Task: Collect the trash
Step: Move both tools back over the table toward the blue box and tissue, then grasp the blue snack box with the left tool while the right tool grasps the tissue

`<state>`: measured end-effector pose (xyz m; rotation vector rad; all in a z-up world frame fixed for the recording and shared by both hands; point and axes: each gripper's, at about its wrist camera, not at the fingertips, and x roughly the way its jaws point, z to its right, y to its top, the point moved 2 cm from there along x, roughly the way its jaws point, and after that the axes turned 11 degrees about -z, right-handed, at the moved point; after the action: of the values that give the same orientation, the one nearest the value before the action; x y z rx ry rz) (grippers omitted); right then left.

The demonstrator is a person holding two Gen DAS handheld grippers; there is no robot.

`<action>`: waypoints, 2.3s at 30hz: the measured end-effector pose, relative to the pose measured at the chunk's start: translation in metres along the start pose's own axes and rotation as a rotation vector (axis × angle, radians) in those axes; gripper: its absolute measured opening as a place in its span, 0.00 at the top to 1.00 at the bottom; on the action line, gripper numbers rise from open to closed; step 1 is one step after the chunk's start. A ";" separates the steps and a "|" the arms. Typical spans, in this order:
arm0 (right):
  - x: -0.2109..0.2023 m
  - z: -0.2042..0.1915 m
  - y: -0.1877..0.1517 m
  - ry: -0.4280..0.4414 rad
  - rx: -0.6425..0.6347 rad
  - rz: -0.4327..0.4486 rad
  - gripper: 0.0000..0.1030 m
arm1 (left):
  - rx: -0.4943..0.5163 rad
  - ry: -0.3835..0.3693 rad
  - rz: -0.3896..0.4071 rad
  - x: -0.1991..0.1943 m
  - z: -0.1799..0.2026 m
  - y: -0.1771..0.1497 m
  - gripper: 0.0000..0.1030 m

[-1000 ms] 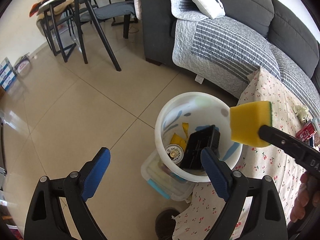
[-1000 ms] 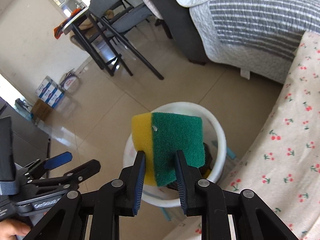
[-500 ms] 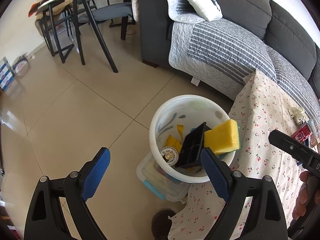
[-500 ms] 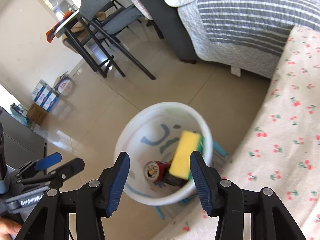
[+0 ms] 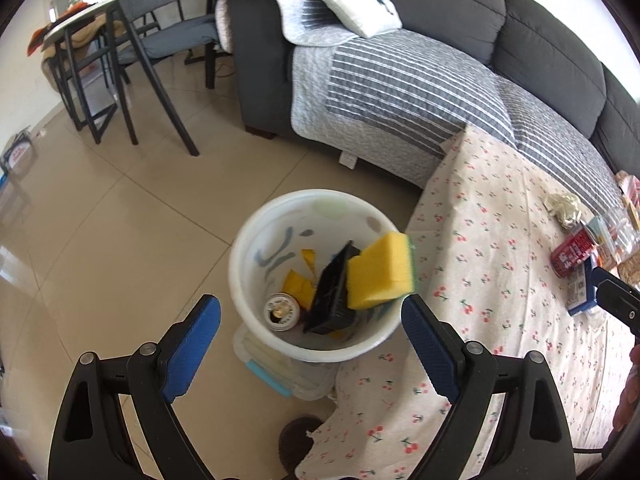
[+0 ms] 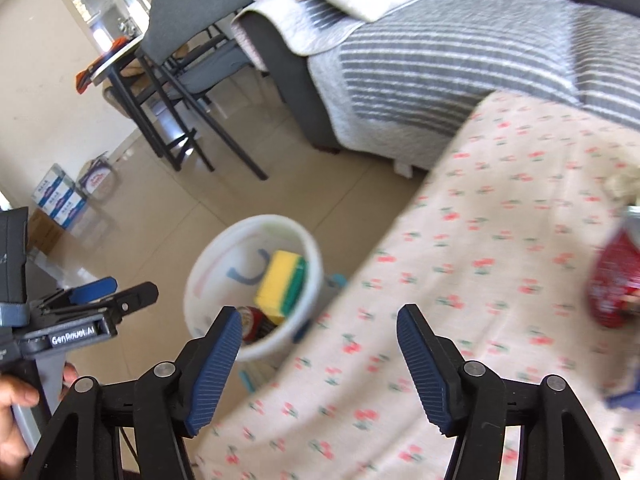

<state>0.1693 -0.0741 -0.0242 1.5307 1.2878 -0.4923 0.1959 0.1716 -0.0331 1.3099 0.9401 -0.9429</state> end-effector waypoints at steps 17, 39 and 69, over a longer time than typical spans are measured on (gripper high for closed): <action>-0.098 0.120 -0.059 -0.240 0.101 0.013 0.18 | 0.256 -0.041 -0.032 0.008 0.154 -0.009 0.09; -0.131 0.250 -0.099 -0.462 0.376 -0.088 0.17 | 0.420 -0.213 -0.125 0.041 0.365 -0.009 0.14; -0.082 0.225 -0.097 -0.382 0.321 -0.193 0.17 | 0.432 -0.269 -0.045 0.004 0.302 -0.017 0.76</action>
<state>0.1198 -0.3204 -0.0866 1.4807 1.0941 -1.1046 0.1887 -0.1305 -0.0316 1.4744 0.5764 -1.3726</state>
